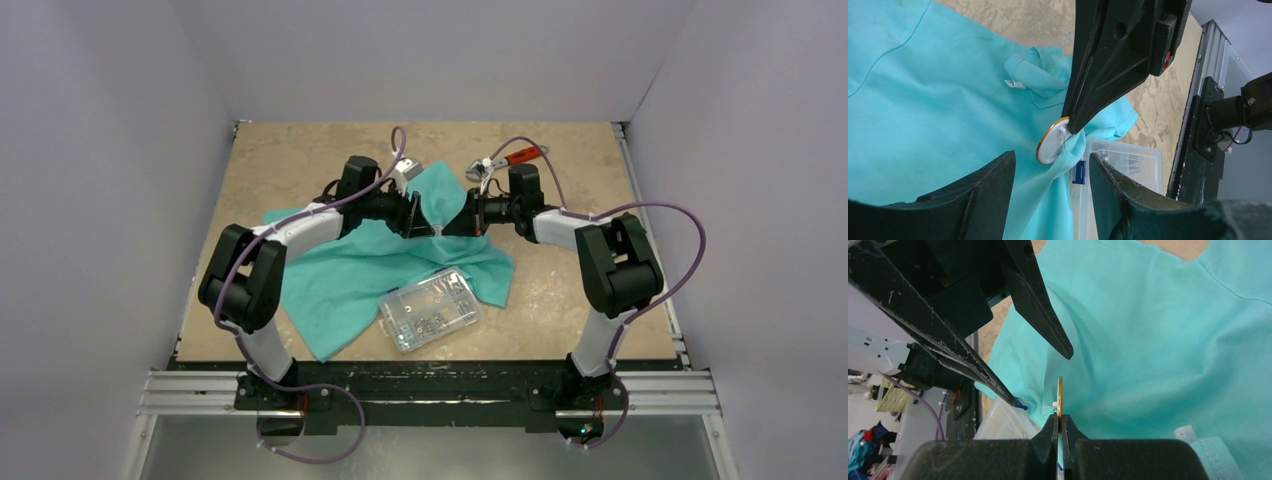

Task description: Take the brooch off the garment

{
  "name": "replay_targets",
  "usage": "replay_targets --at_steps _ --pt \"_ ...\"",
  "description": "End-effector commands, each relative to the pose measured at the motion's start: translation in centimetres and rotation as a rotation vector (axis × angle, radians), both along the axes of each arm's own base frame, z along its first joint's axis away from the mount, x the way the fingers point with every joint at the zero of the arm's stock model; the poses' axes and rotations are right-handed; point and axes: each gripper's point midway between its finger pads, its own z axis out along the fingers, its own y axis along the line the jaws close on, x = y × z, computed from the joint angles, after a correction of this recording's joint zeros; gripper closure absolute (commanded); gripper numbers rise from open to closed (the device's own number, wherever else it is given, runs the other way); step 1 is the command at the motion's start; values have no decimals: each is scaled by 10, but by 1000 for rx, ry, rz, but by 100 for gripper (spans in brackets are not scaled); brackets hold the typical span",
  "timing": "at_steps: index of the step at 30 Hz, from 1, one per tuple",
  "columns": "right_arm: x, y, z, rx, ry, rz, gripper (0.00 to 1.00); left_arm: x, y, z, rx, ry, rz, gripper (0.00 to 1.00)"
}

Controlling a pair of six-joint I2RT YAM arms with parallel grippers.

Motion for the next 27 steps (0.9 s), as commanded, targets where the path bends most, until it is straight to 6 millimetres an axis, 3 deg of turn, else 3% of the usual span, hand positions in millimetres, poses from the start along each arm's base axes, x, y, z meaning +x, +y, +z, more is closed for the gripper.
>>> replay_targets --at_steps 1,27 --pt "3 0 7 17 5 -24 100 7 -6 2 -13 -15 25 45" --pt "-1 1 11 42 -20 -11 100 6 -24 -6 -2 27 -15 53"
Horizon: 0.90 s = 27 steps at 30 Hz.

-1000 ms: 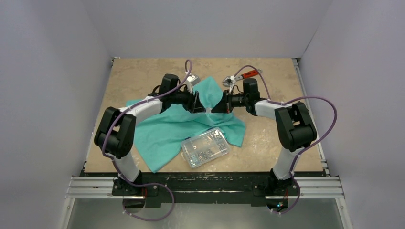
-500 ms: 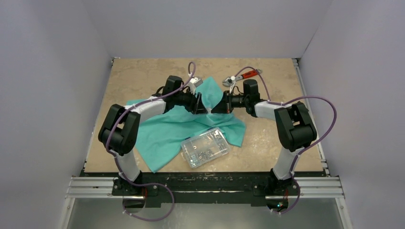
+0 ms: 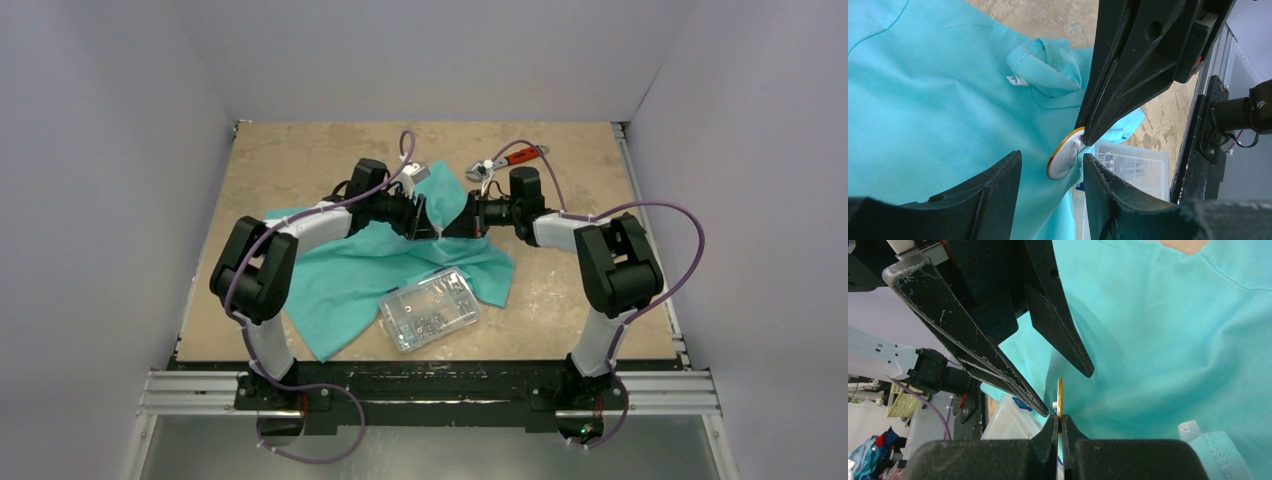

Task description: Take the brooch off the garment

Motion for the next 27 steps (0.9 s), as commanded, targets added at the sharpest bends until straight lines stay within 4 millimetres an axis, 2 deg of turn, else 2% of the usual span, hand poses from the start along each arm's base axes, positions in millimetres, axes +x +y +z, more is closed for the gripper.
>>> replay_targets --at_steps 1,5,10,15,22,25,27 --pt "2 0 12 18 -61 9 100 9 -10 16 -33 -23 -7 55" --pt "0 0 14 22 -78 21 100 11 -11 13 -29 -5 2 61" --pt "-1 1 18 37 -75 19 100 13 -9 9 -6 -12 9 64" --pt "-1 2 20 53 -70 19 100 10 -4 1 51 -8 19 72" --pt "-3 2 21 55 -77 26 100 13 -3 0 59 -2 37 83" --pt "-4 1 19 48 -81 29 100 13 -4 1 55 1 37 83" --pt "-4 1 18 44 -84 31 100 12 -5 3 46 0 31 79"
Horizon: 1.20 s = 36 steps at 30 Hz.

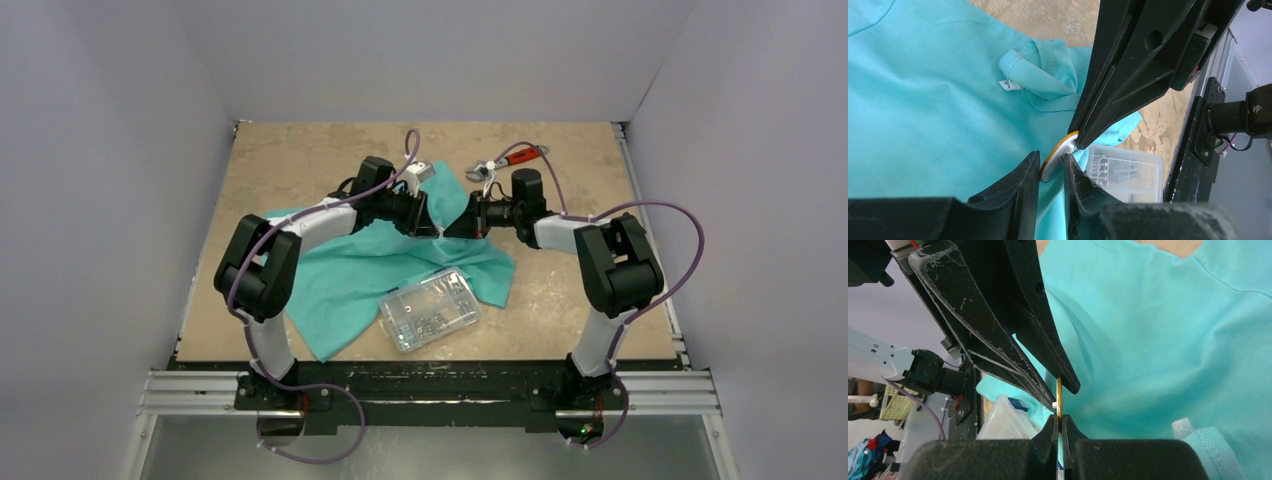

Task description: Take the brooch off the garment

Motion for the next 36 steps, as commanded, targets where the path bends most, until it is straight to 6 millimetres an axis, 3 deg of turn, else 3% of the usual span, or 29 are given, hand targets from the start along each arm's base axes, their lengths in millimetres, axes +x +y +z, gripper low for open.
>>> replay_targets --at_steps 1,10,19,26,36 --pt "-4 3 19 31 -72 39 100 10 1 5 12 -37 19 75" --pt "-2 2 16 17 -78 36 100 5 -1 17 -47 -34 -7 65" --pt "0 2 11 8 -75 43 100 7 4 43 -140 -91 -16 57" --pt "-1 3 16 26 -91 58 100 8 16 31 -122 -86 -4 58" --pt "-2 5 18 39 -94 63 100 11 13 24 -110 -108 -50 64"
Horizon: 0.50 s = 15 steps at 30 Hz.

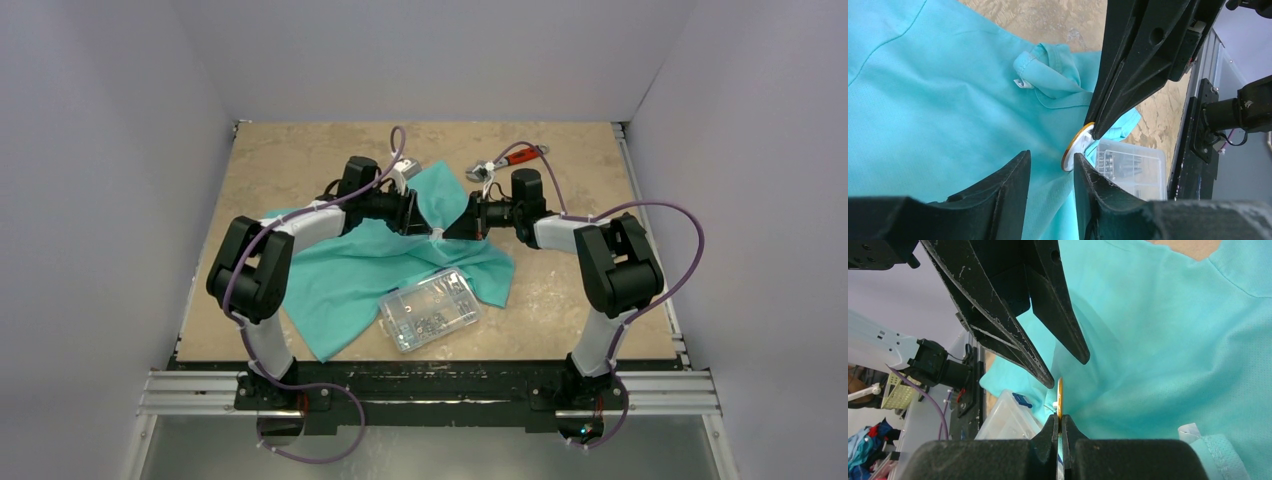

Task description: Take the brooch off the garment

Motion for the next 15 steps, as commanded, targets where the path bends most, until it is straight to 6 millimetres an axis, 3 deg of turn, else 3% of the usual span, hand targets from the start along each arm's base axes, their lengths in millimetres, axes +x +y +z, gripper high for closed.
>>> replay_targets --at_steps 1,10,15 --pt "3 4 17 32 -62 24 100 4 -6 17 -39 -65 -55 65" --pt "3 4 17 37 -59 25 100 -1 -13 14 -48 -63 -87 67" --pt "2 4 18 39 -60 28 100 -3 -15 10 -43 -52 -96 77"
